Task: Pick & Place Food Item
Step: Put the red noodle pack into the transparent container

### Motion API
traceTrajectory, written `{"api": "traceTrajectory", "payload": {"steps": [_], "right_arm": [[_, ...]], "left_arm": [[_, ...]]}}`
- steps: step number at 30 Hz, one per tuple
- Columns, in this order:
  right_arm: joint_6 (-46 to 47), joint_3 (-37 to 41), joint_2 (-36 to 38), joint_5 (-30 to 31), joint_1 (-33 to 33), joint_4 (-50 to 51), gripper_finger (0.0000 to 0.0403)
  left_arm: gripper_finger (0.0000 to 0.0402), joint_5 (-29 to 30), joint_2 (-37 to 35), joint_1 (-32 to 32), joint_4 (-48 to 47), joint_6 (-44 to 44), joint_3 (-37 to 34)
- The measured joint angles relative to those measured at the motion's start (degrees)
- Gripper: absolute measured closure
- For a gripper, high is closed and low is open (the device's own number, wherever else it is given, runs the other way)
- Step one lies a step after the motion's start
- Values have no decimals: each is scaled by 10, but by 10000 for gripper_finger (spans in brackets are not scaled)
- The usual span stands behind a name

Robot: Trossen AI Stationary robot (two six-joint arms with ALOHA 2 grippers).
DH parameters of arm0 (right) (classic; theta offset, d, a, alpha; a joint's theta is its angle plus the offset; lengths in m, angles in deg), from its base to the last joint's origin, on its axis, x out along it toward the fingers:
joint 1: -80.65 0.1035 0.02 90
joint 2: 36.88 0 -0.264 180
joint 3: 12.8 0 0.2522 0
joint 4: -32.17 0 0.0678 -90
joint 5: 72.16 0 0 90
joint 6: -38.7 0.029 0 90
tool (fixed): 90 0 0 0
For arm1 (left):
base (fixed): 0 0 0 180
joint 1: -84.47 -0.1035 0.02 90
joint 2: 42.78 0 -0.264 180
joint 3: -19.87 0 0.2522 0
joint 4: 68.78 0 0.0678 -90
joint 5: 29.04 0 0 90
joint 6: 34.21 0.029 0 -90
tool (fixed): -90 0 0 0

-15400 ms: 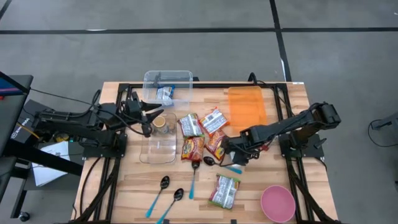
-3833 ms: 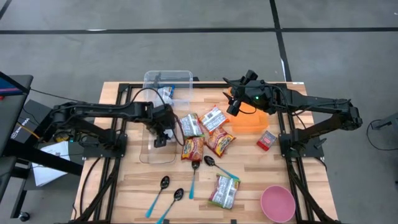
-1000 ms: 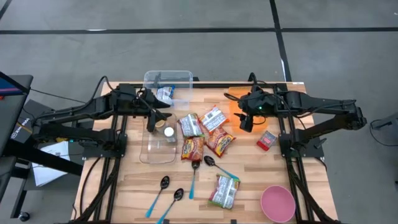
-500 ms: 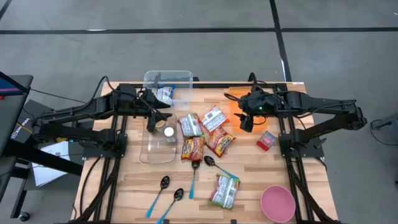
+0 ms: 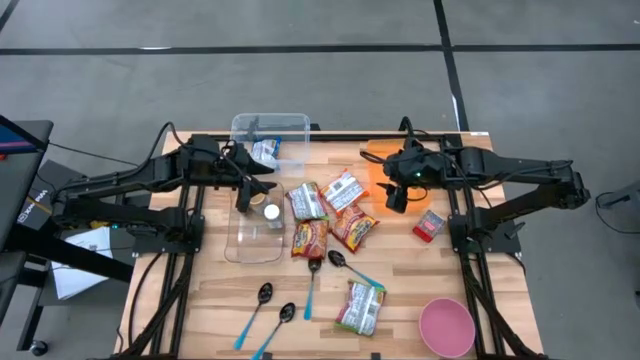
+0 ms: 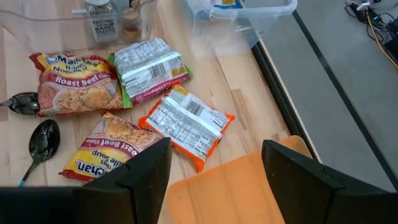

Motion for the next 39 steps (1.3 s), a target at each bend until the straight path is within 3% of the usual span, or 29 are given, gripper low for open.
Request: {"api": "traceTrajectory", "payload": {"steps": [5, 11, 20, 30, 39], "right_arm": [[8, 20, 0, -9, 0, -2, 159], [8, 71, -2, -105, 0, -52, 159], [28, 116, -2, -133, 6, -67, 159], [25, 224, -2, -277, 9, -139, 159], [9, 327, -2, -285, 11, -250, 159]], "left_arm": [[196, 0, 0, 0, 0, 0, 0], [196, 0, 0, 0, 0, 1, 0], [196, 7, 0, 0, 1, 0, 0], [196, 8, 0, 0, 4, 0, 0], [196, 9, 0, 0, 4, 0, 0]]}}
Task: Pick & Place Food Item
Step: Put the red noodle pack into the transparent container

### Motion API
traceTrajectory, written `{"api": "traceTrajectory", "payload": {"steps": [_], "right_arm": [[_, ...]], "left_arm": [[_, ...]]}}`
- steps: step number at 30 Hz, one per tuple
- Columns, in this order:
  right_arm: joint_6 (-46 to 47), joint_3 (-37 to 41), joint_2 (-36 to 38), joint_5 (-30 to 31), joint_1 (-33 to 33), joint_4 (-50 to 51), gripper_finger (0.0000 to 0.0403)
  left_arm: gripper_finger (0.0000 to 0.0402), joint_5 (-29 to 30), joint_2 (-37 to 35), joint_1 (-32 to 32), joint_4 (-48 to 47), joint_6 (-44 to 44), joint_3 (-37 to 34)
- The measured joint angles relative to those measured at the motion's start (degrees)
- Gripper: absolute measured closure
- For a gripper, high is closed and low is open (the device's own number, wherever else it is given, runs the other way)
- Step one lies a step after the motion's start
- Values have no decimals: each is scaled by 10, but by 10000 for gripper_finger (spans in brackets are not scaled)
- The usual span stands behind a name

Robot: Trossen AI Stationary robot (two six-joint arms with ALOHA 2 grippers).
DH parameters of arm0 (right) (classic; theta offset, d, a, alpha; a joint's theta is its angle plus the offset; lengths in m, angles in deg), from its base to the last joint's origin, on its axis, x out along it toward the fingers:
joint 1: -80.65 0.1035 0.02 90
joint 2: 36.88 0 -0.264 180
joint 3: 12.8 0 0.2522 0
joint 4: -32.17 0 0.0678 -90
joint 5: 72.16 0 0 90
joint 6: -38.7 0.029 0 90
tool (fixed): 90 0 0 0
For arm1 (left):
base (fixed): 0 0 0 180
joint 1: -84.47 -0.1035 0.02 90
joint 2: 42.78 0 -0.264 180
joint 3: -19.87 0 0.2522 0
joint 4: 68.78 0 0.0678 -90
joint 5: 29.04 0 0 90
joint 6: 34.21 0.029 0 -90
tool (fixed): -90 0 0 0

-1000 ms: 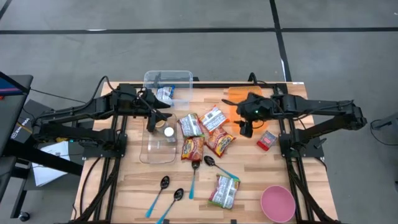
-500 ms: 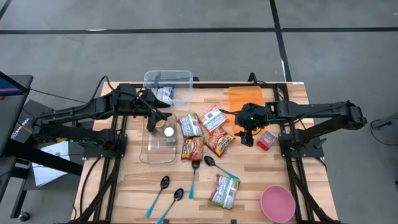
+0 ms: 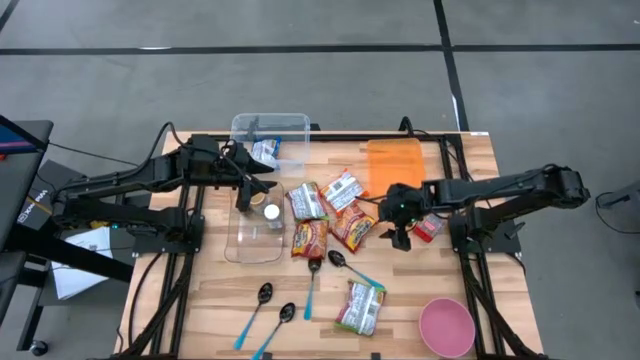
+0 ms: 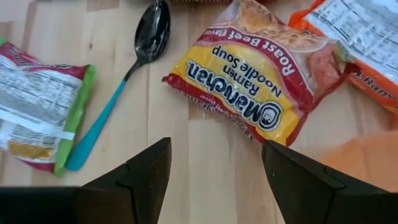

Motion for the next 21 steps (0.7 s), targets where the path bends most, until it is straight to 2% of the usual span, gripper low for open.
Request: {"api": "traceTrajectory", "payload": {"steps": [11, 17, 21], "right_arm": [[-2, 36, -10, 1, 0, -101, 159], [-6, 34, -66, 0, 1, -172, 159], [-6, 11, -115, 1, -1, -172, 159]], "left_arm": [[196, 0, 0, 0, 0, 0, 0], [196, 0, 0, 0, 12, -1, 0], [196, 0, 0, 0, 13, -15, 0]]}}
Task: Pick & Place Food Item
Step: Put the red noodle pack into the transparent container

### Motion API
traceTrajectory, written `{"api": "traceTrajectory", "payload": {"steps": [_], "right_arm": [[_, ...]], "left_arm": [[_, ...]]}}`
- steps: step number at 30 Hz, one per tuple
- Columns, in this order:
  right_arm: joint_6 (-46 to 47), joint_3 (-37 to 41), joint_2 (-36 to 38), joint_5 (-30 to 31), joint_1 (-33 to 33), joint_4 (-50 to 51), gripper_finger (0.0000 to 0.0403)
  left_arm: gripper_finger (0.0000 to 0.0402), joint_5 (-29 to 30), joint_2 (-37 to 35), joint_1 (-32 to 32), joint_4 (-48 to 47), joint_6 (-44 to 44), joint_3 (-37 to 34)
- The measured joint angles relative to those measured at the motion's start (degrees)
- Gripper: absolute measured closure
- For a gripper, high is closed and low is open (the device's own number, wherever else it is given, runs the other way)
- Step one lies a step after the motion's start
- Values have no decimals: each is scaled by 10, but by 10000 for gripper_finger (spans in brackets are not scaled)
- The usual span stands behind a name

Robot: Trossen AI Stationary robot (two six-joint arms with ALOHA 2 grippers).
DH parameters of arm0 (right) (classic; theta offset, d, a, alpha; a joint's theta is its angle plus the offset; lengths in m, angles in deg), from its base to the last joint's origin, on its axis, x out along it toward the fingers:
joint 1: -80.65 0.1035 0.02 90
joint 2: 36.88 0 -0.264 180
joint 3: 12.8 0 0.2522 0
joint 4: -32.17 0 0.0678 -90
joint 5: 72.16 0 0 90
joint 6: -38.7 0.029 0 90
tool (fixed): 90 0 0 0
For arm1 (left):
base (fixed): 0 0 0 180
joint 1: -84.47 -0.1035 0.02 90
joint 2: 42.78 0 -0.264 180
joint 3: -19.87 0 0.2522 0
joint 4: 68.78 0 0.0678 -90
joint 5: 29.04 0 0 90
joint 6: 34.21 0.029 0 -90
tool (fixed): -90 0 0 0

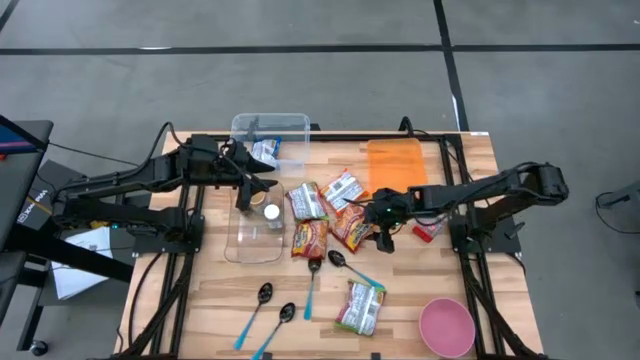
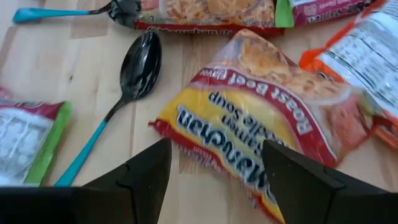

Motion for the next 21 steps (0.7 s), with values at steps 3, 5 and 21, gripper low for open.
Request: {"api": "traceTrajectory", "payload": {"steps": [3, 5, 21], "right_arm": [[0, -18, -37, 1, 0, 1, 159], [2, -31, -62, 3, 0, 1, 159], [35, -108, -125, 0, 39, 31, 159]], "left_arm": [[196, 0, 0, 0, 0, -1, 0], [196, 0, 0, 0, 0, -1, 0], [196, 0, 0, 7, 0, -5, 0]]}}
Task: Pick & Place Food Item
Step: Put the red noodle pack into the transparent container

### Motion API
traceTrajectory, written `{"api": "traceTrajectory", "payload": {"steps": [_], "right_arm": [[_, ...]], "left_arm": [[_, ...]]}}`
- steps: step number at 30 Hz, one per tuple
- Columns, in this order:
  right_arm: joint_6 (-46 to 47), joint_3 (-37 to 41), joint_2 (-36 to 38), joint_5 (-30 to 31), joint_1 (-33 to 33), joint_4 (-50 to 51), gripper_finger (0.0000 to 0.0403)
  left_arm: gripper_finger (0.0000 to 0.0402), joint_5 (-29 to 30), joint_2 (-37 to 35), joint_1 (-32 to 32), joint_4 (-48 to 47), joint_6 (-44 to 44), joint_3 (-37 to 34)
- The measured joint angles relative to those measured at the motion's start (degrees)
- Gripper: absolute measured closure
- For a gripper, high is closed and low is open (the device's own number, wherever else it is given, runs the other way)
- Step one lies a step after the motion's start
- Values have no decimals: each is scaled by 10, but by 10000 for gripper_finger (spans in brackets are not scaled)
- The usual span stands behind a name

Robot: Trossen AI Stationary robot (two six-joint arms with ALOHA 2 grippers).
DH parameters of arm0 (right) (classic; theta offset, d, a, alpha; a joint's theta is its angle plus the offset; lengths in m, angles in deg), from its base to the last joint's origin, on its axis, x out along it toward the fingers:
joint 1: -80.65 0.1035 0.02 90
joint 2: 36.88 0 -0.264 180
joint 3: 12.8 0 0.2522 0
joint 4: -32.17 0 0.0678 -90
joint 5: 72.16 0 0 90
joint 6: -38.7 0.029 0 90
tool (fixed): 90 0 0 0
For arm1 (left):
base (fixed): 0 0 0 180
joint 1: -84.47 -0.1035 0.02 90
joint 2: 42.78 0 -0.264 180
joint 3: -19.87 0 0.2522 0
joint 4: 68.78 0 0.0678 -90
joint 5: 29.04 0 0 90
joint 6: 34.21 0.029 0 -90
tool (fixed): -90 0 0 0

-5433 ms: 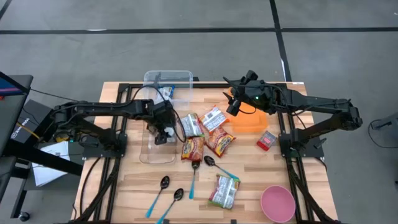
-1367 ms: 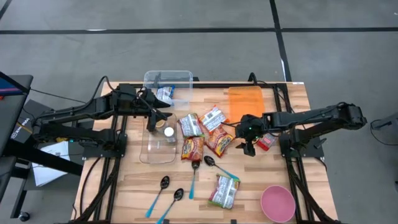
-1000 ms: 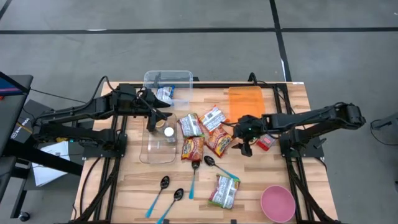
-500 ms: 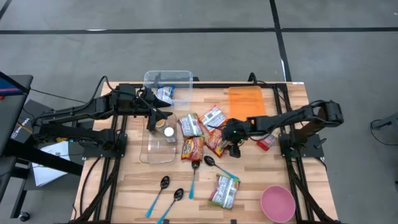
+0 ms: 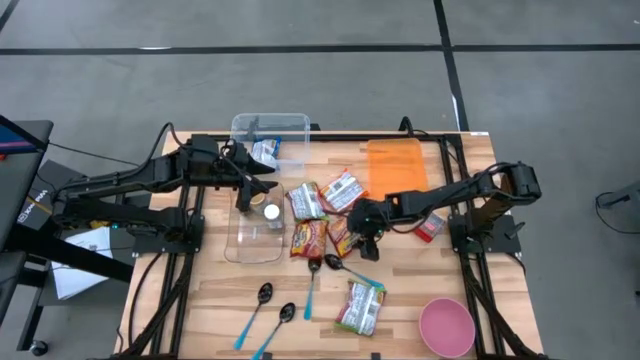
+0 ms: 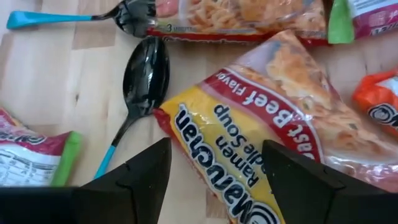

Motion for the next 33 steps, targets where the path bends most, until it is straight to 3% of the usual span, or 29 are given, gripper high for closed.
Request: {"api": "traceTrajectory", "payload": {"steps": [7, 15, 24, 33], "right_arm": [[26, 0, 16, 6, -1, 5, 159], [63, 0, 46, 91, 0, 96, 190], [97, 31, 46, 75, 27, 115, 257], [109, 50, 46, 76, 29, 104, 281]], "left_arm": [[196, 0, 0, 0, 0, 0, 0], [196, 0, 0, 0, 0, 0, 0], [196, 0, 0, 0, 0, 2, 0], [196, 0, 0, 0, 0, 2, 0]]}}
